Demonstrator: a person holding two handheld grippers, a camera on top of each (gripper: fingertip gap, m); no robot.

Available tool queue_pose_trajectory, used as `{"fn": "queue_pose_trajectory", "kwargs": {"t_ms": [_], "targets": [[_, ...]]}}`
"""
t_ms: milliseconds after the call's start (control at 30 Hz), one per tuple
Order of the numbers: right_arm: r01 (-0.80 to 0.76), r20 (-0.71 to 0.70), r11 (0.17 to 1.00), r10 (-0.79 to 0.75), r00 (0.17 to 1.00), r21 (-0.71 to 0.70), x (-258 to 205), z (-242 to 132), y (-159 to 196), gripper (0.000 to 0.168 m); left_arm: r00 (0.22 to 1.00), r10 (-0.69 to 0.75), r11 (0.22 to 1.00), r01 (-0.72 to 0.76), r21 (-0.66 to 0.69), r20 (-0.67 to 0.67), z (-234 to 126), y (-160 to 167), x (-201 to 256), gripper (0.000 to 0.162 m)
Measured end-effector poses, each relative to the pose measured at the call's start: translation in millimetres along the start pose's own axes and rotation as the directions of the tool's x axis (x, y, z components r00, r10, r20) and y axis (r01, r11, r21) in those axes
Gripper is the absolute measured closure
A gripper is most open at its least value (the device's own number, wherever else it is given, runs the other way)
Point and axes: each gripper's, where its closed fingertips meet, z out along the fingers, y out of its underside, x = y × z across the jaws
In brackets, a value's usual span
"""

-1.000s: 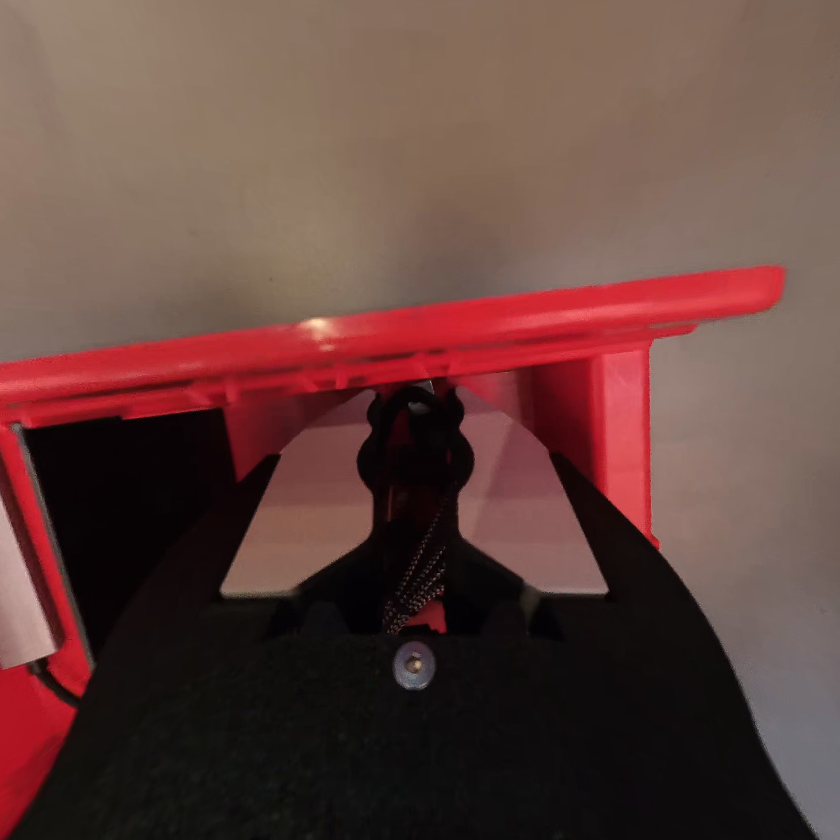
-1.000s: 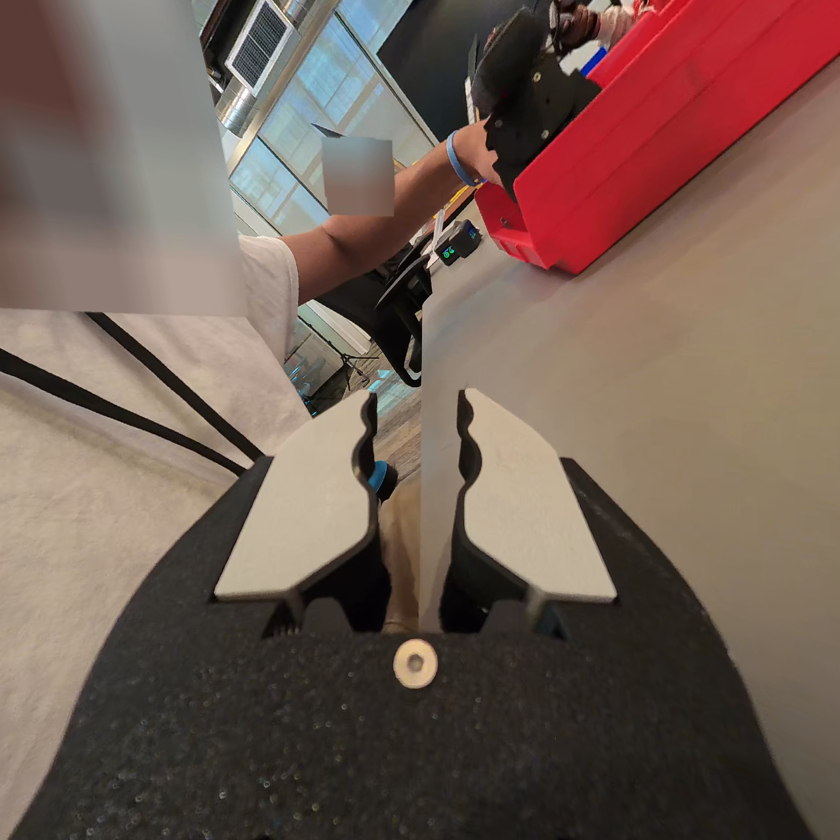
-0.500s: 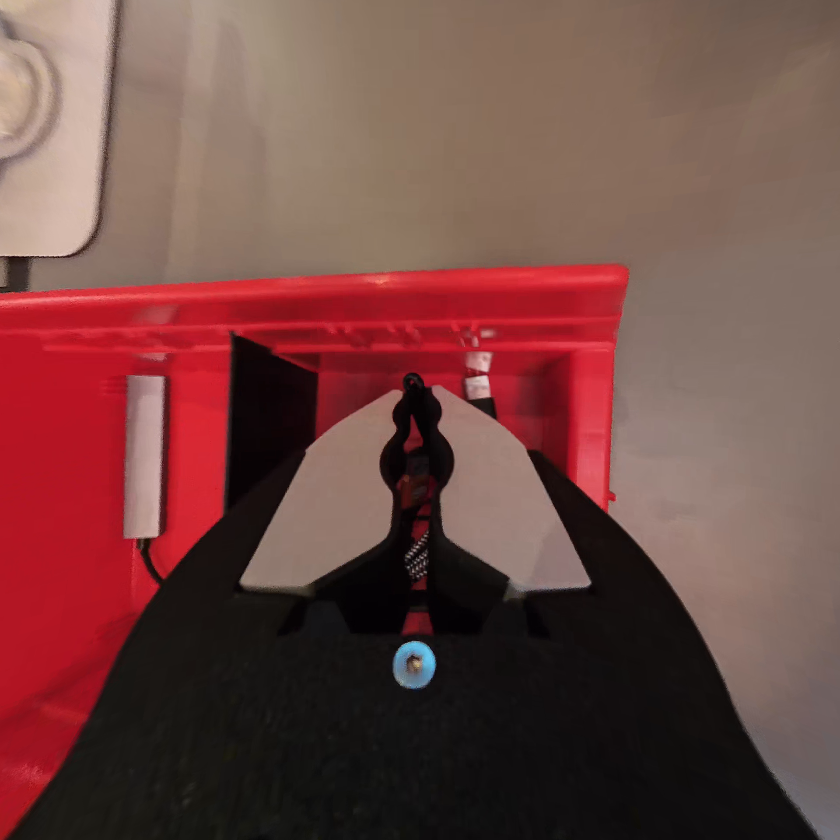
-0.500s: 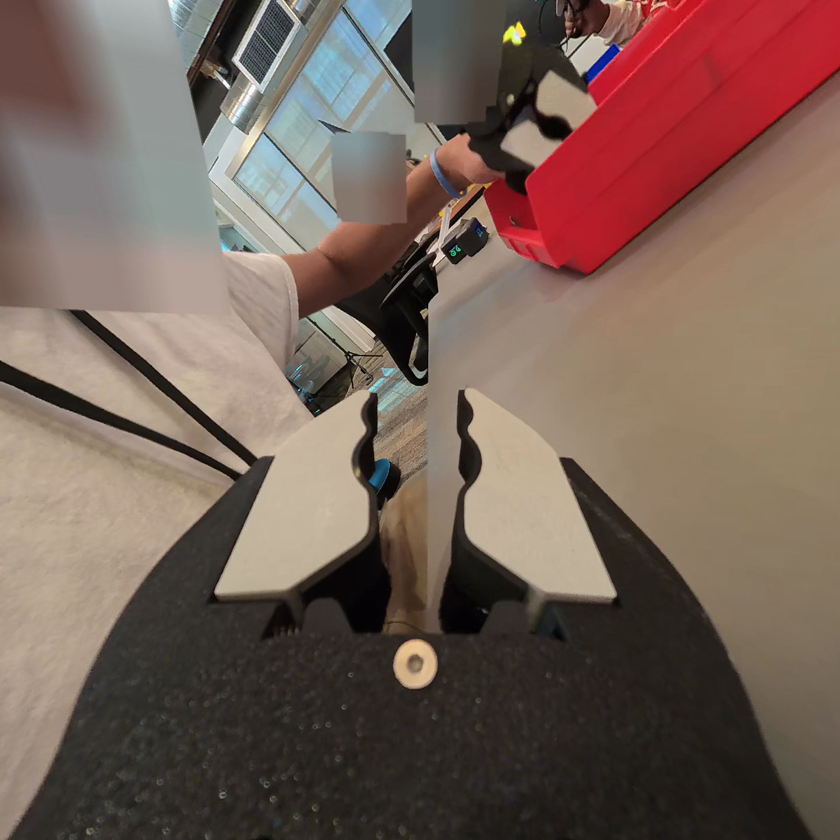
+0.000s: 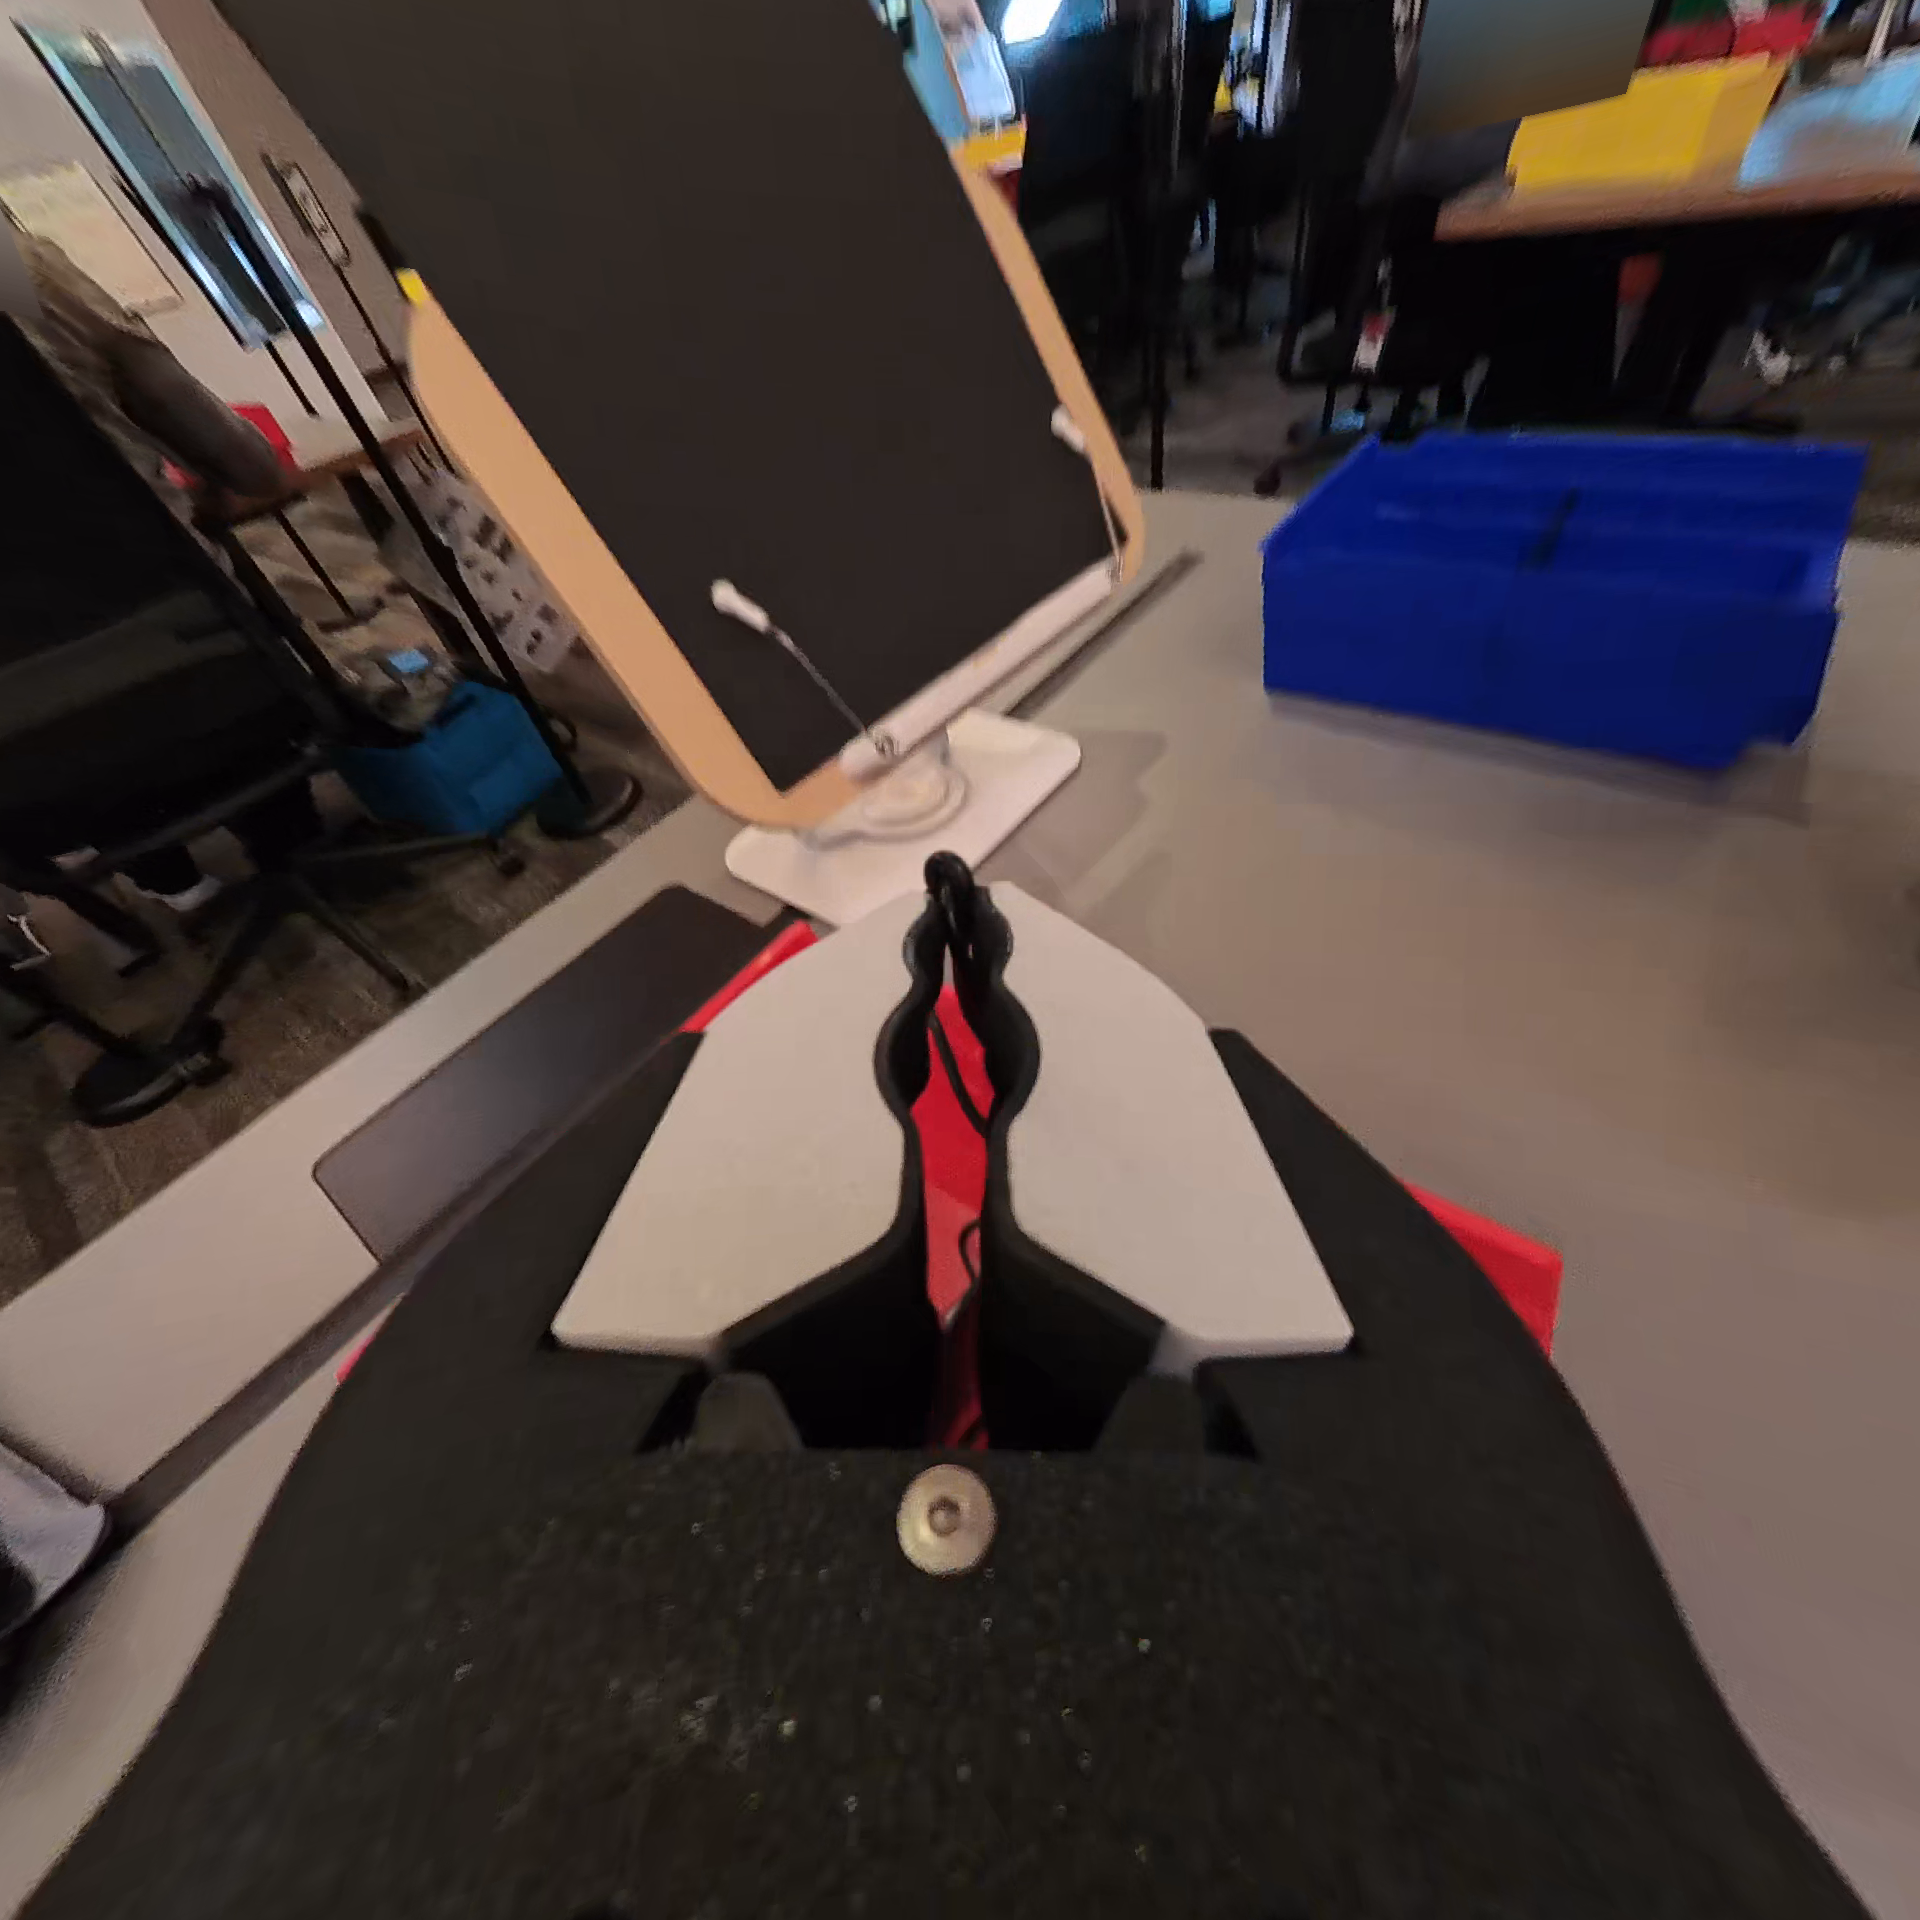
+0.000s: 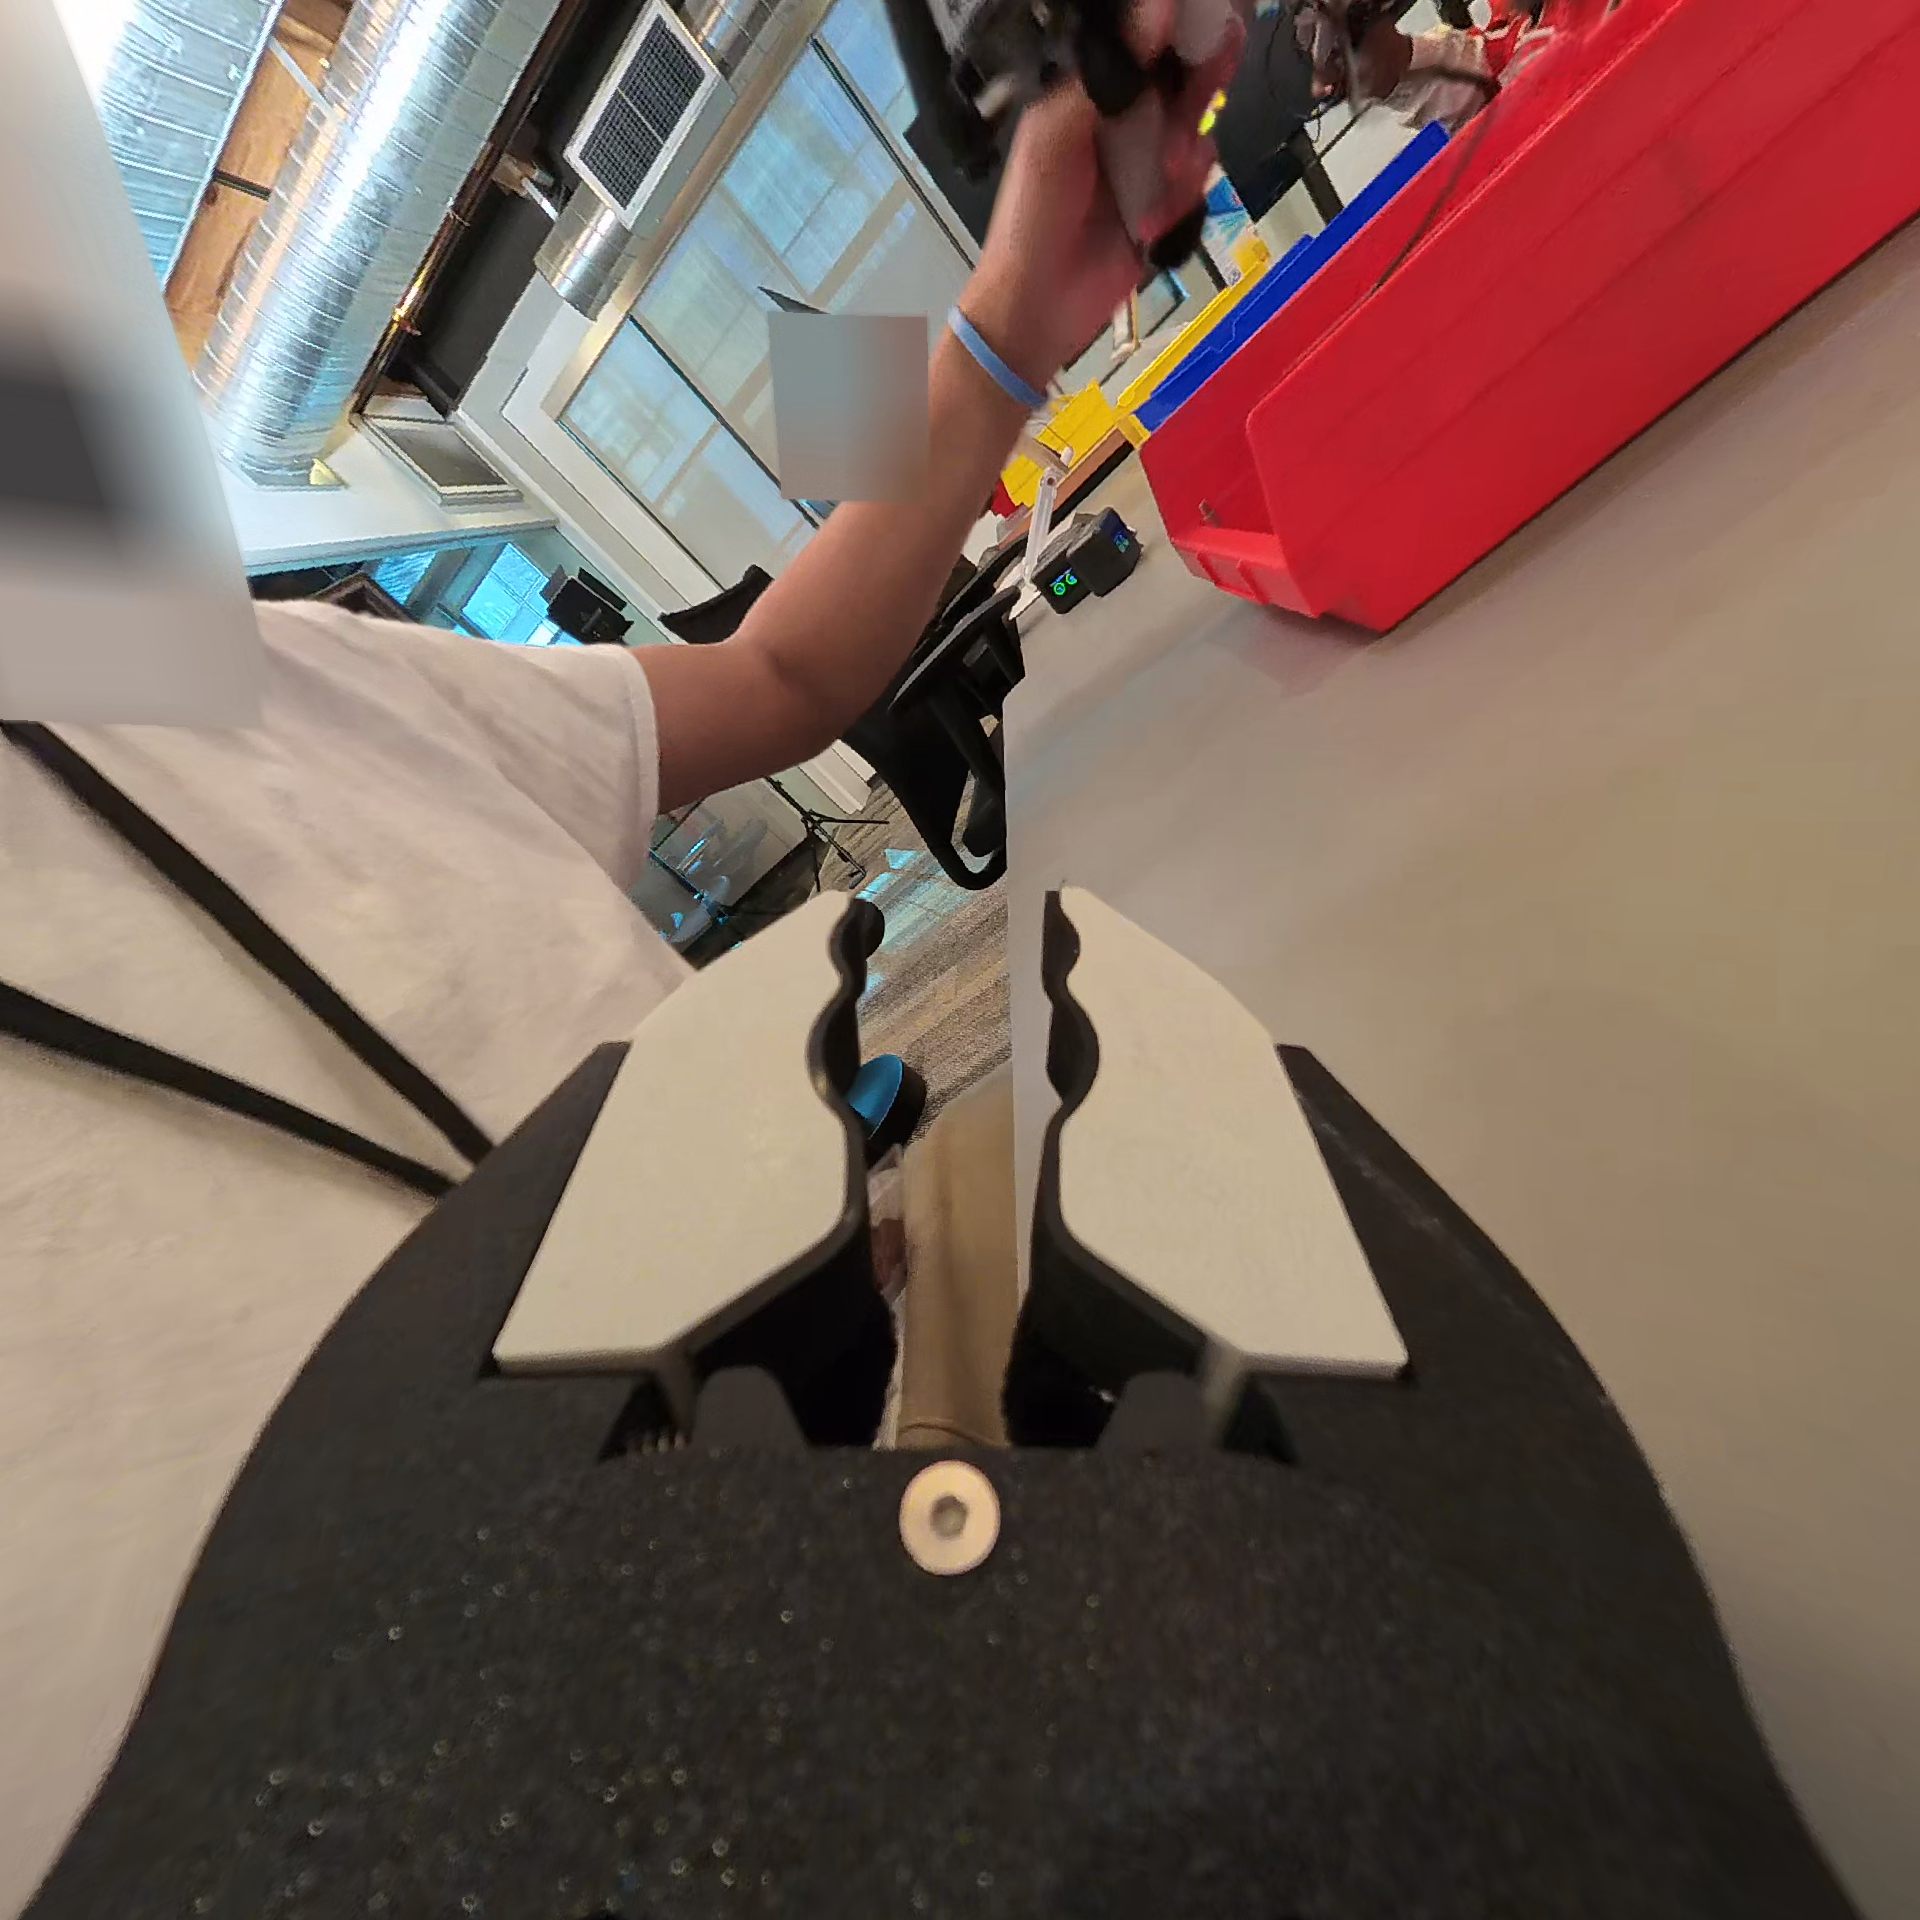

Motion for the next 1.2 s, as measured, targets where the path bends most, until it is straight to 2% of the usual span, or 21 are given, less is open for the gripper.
{"fn": "queue_pose_trajectory", "kwargs": {"t_ms": [133,267,333,500,600,667,733,800,900,1000,1167,1200], "targets": [[0.022,-0.014,1.000,-0.022,1.000,0.000,-2,-2,-1,0.138,1.000,0.013,0.996,-0.011,0.093,-0.025,4,-52,24,0.157],[0.077,-0.051,0.997,-0.078,0.996,-0.007,-3,-3,-1,0.137,0.996,0.057,0.992,-0.049,0.119,-0.065,29,-93,76,0.157],[0.103,-0.066,0.995,-0.103,0.992,-0.011,-5,-4,0,0.137,0.989,0.125,0.980,-0.111,0.167,-0.077,38,-123,107,0.157],[0.137,-0.070,0.990,-0.135,0.988,0.029,-18,-15,-2,0.138,0.942,0.335,0.901,-0.317,0.296,-0.008,37,-218,160,0.157],[0.163,-0.086,0.985,-0.158,0.984,0.057,-23,-24,-6,0.138,0.931,0.355,0.892,-0.312,0.325,-0.080,44,-243,193,0.157],[0.175,-0.097,0.981,-0.167,0.981,0.087,-25,-30,-11,0.138,0.906,0.405,0.895,-0.367,0.255,-0.119,64,-227,213,0.157],[0.181,-0.107,0.977,-0.169,0.980,0.117,-26,-36,-15,0.138,0.874,0.449,0.890,-0.419,0.178,-0.187,88,-192,234,0.157],[0.191,-0.124,0.972,-0.175,0.977,0.138,-27,-41,-18,0.138,0.839,0.425,0.905,-0.403,0.139,-0.339,106,-146,262,0.157],[0.214,-0.150,0.965,-0.191,0.970,0.150,-29,-47,-21,0.138,0.833,0.297,0.947,-0.320,0.030,-0.467,134,-71,290,0.157],[0.228,-0.172,0.959,-0.200,0.965,0.166,-29,-53,-24,0.139,0.840,0.135,0.979,-0.196,-0.061,-0.525,150,-10,319,0.157],[0.207,-0.170,0.961,-0.177,0.969,0.181,-25,-56,-25,0.139,0.847,-0.007,0.989,-0.072,-0.127,-0.532,148,38,353,0.156],[0.203,-0.170,0.963,-0.173,0.970,0.179,-24,-55,-24,0.139,0.856,-0.014,0.988,-0.066,-0.138,-0.516,144,44,353,0.149]]}}
